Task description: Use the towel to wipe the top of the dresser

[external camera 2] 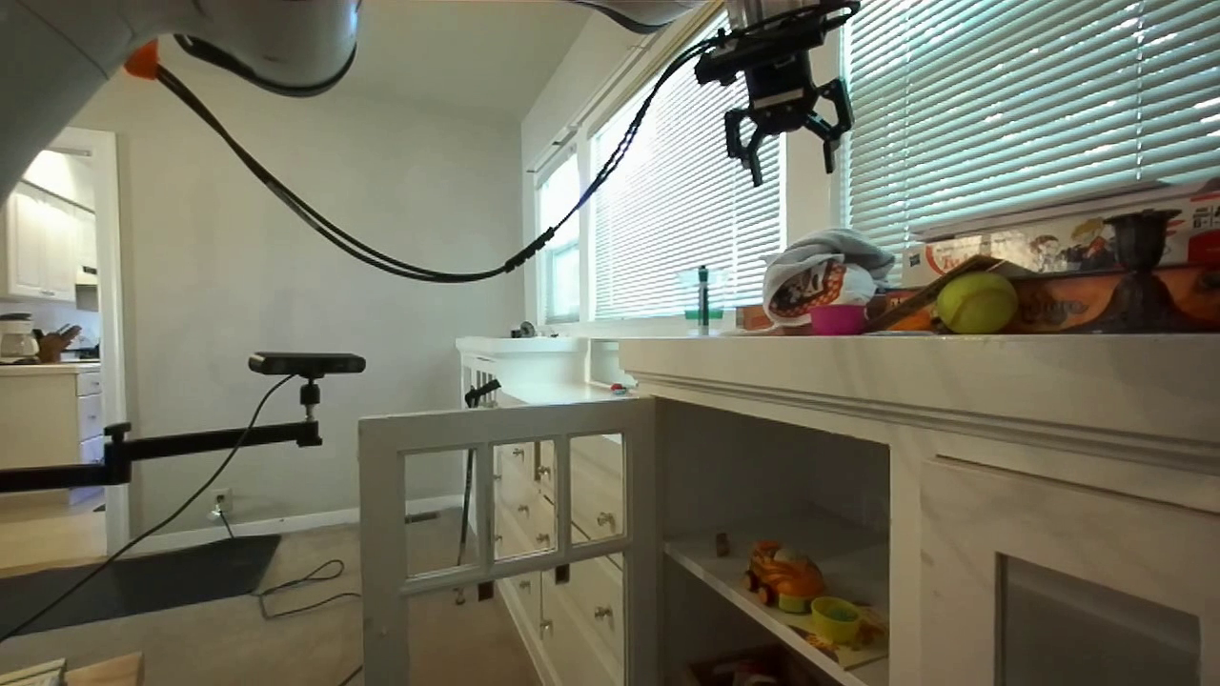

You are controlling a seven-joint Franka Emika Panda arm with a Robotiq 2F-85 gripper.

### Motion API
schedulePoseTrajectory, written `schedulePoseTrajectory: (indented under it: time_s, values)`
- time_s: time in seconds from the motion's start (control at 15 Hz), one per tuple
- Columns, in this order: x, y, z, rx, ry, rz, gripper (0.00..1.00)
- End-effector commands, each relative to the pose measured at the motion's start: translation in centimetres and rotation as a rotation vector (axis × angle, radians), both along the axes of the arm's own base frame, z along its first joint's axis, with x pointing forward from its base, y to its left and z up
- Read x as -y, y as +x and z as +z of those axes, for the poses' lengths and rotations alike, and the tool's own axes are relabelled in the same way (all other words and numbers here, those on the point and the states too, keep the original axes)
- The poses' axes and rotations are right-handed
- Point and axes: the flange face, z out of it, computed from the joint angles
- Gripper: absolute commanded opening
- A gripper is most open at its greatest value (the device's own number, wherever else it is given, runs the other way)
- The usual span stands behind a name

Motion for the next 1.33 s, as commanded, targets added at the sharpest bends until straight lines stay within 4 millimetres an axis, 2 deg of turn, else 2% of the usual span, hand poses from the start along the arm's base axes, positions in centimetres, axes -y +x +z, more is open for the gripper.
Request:
schedulePoseTrajectory:
  time_s: [0.0, 0.27, 0.53, 0.73, 0.87, 1.0, 1.27]
  values:
    - [1.2, 1.8, -3.3, -0.010, -0.036, -0.031, 1.00]
    - [1.9, 4.3, -6.5, 0.030, -0.069, 0.004, 1.00]
    - [-0.2, 5.8, -6.4, 0.101, -0.154, 0.090, 1.00]
    - [-3.3, 6.4, -5.7, 0.152, -0.206, 0.180, 1.00]
    - [-4.6, 6.6, -5.4, 0.173, -0.206, 0.206, 1.00]
    - [-4.8, 6.9, -5.8, 0.182, -0.164, 0.200, 1.00]
    - [-4.1, 7.6, -7.3, 0.171, -0.174, 0.160, 1.00]
